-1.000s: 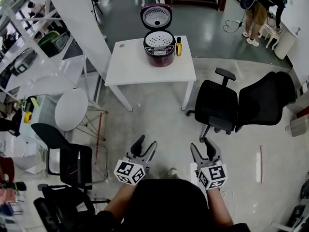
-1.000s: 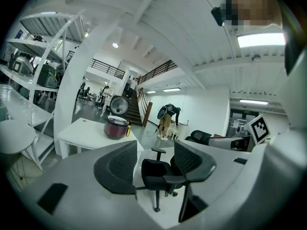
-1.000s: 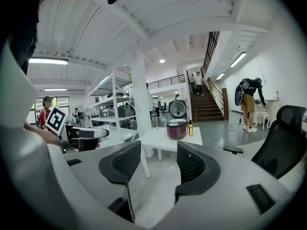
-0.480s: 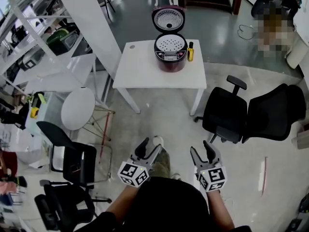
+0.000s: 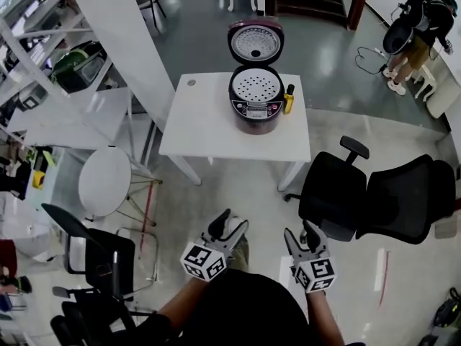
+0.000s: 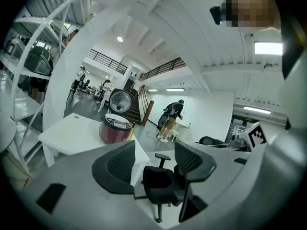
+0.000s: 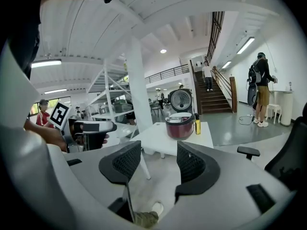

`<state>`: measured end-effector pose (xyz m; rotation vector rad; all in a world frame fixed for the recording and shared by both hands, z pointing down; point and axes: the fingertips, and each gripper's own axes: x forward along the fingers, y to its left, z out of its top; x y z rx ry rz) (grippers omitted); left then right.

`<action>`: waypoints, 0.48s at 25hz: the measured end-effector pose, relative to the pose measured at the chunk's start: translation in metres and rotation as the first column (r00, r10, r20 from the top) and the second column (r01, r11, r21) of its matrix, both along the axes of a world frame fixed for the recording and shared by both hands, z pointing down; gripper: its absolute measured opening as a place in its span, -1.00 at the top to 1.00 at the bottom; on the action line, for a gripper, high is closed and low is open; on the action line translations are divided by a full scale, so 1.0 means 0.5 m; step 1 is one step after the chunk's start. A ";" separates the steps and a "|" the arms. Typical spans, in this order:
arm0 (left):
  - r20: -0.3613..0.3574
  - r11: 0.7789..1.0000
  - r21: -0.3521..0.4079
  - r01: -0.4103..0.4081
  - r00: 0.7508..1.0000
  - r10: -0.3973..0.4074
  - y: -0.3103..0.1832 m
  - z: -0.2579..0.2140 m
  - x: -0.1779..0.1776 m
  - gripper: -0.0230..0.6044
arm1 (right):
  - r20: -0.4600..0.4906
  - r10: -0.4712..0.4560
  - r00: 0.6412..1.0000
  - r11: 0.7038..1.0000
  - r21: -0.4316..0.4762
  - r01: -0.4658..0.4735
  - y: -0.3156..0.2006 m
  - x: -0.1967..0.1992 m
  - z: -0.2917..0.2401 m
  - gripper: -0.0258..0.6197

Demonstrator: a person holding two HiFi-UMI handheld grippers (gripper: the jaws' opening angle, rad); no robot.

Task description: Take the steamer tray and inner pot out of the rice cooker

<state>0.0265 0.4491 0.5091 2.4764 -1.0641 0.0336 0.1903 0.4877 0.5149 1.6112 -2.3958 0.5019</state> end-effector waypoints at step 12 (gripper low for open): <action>0.015 0.994 0.065 -0.088 0.996 0.087 -0.380 -0.084 -0.017 0.17 | -0.101 0.054 0.993 0.998 0.024 -0.052 -0.397 0.005 -0.069 0.29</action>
